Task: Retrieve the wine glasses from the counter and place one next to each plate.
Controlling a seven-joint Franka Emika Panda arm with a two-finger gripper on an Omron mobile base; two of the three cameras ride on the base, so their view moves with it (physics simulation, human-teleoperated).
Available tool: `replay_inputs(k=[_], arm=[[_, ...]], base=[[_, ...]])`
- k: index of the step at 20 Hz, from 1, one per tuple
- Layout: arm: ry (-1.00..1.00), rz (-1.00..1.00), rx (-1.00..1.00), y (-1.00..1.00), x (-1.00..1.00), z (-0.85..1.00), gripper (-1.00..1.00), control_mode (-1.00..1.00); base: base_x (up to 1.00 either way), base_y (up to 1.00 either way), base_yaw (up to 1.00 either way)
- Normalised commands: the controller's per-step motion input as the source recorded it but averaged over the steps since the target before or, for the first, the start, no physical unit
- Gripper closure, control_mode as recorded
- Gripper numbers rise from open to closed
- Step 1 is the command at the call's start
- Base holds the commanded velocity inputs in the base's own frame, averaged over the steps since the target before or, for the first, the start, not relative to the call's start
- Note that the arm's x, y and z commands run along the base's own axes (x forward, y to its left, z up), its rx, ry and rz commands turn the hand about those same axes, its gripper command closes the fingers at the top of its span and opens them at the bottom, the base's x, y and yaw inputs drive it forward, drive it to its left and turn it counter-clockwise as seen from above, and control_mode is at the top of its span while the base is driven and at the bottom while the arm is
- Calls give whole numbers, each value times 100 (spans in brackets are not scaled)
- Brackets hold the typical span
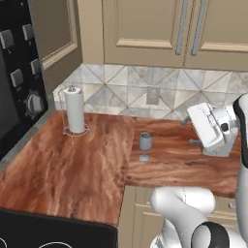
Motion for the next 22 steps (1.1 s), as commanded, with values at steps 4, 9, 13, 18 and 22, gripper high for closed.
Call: replay_inputs(k=[4,9,13,18,22], arm=[[0,0,0,0,0,0,-100,100],[1,-3,0,0,11,-6,-100,-100],[1,-3,0,0,35,-30,-100,-100],[0,0,-6,3,7,-38,-100,-100],[-2,0,-9,15,5,-38,-100,-100]], base=[[44,23,-74],[41,16,-38],[0,0,0],[0,0,0],[0,0,0]])
